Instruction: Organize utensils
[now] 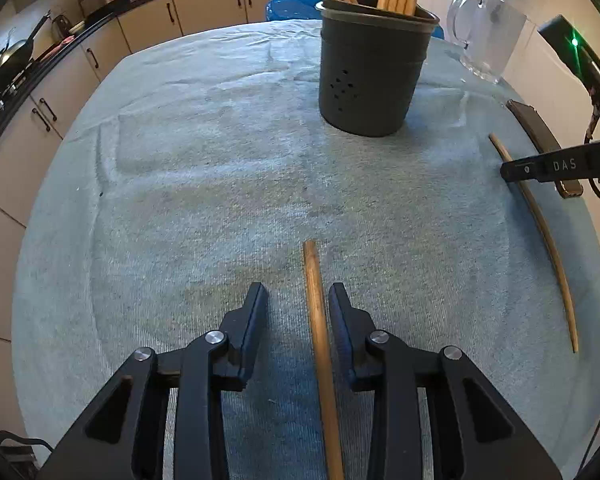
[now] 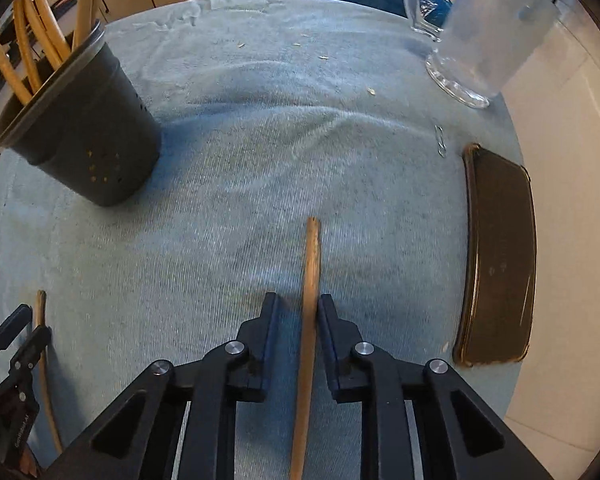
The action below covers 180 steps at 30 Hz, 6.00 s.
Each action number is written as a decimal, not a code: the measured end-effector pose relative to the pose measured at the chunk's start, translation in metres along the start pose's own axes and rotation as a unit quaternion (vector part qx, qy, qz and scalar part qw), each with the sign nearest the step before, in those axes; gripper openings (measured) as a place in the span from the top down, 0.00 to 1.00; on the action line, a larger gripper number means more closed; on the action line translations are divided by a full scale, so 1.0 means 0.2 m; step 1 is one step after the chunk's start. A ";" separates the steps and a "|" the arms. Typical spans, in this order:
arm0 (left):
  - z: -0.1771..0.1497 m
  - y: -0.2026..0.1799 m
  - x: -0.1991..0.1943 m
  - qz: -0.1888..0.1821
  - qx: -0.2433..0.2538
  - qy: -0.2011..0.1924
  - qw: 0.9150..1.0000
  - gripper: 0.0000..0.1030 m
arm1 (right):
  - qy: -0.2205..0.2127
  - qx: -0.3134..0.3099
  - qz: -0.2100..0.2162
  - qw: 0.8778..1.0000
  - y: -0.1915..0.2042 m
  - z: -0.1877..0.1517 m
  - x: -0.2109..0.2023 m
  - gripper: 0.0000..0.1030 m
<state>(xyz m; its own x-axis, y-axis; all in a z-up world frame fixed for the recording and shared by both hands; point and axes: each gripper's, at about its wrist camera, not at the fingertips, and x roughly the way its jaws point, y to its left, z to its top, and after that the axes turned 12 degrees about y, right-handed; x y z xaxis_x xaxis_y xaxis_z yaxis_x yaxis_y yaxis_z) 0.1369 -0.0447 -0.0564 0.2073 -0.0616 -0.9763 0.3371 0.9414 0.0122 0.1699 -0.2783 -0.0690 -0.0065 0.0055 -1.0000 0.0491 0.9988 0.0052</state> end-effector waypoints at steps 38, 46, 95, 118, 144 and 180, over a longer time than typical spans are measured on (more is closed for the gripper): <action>-0.38 0.03 -0.41 0.027 -0.081 -0.118 0.989 0.94 | -0.245 0.032 0.082 0.965 0.13 -0.78 -0.27 0.93; -0.45 0.02 -0.50 0.025 -0.081 -0.143 0.986 0.94 | -0.272 0.025 0.091 0.958 0.16 -0.86 -0.35 0.93; -0.40 0.22 -0.96 -0.036 -0.099 -0.312 0.944 0.94 | -0.437 -0.010 0.146 0.888 0.41 -0.92 -0.79 0.93; -0.03 0.26 -1.06 -0.022 -0.060 -0.318 0.946 0.94 | -0.467 -0.005 0.130 0.874 0.42 -0.61 -0.99 0.93; 0.16 0.33 -1.18 -0.069 -0.047 -0.311 0.947 0.94 | -0.503 0.038 0.192 0.842 0.26 -0.40 -1.16 0.93; 0.71 0.21 -0.97 -0.116 -0.062 -0.321 0.938 0.94 | -0.566 0.140 0.133 0.802 0.20 0.13 -0.89 0.93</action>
<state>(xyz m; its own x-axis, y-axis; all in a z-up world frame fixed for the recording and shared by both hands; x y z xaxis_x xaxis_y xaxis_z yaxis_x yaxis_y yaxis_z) 0.2418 -0.0410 0.1652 0.6656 -0.4184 -0.6180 0.3394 0.9072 -0.2486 0.1997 -0.2414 0.1098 0.9438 0.0105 -0.3303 0.1214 0.9186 0.3761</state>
